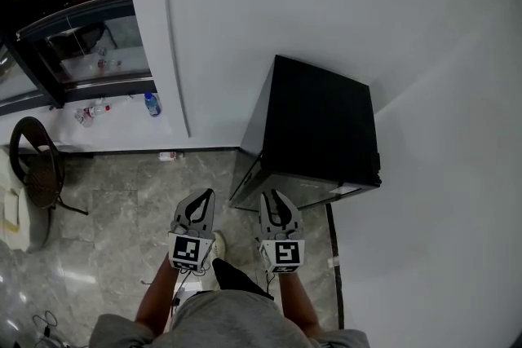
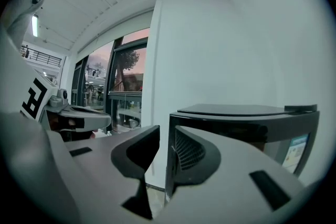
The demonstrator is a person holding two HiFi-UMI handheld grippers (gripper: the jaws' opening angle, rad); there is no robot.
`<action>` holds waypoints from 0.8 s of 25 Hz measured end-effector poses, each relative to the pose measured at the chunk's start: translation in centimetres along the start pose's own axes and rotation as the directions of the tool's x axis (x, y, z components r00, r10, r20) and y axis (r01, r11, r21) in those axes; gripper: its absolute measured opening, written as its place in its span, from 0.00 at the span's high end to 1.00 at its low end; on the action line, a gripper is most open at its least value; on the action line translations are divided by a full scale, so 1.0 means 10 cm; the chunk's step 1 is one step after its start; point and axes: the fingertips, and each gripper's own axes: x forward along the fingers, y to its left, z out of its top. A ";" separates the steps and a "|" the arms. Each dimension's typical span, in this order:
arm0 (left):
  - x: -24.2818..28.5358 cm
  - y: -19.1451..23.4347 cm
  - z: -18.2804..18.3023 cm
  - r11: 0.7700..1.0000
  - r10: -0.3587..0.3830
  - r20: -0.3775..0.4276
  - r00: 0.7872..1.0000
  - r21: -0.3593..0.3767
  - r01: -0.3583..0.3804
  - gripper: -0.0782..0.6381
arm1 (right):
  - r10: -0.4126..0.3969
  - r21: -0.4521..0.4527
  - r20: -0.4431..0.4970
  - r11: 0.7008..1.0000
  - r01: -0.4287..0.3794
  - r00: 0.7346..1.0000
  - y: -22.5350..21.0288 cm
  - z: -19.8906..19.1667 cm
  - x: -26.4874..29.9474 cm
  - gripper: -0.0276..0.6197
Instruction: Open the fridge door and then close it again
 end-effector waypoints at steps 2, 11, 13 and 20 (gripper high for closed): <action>-0.05 -0.05 0.04 1.000 -0.001 0.006 1.000 0.006 0.001 0.88 | 0.001 0.000 0.008 1.000 -0.001 1.000 0.01 0.04 -0.09 0.80; -0.36 -0.31 0.14 0.999 -0.010 0.025 1.000 0.033 0.010 0.88 | 0.001 0.000 0.048 1.000 -0.001 0.999 0.13 0.13 -0.53 0.81; -0.45 -0.37 0.15 0.999 -0.013 0.029 1.000 0.030 0.012 0.88 | -0.004 0.001 0.052 1.000 0.004 0.999 0.15 0.14 -0.64 0.82; -0.73 -0.59 0.16 0.999 -0.010 0.030 1.000 0.034 0.009 0.88 | -0.023 0.000 0.066 1.000 0.023 0.998 0.18 0.13 -1.01 0.85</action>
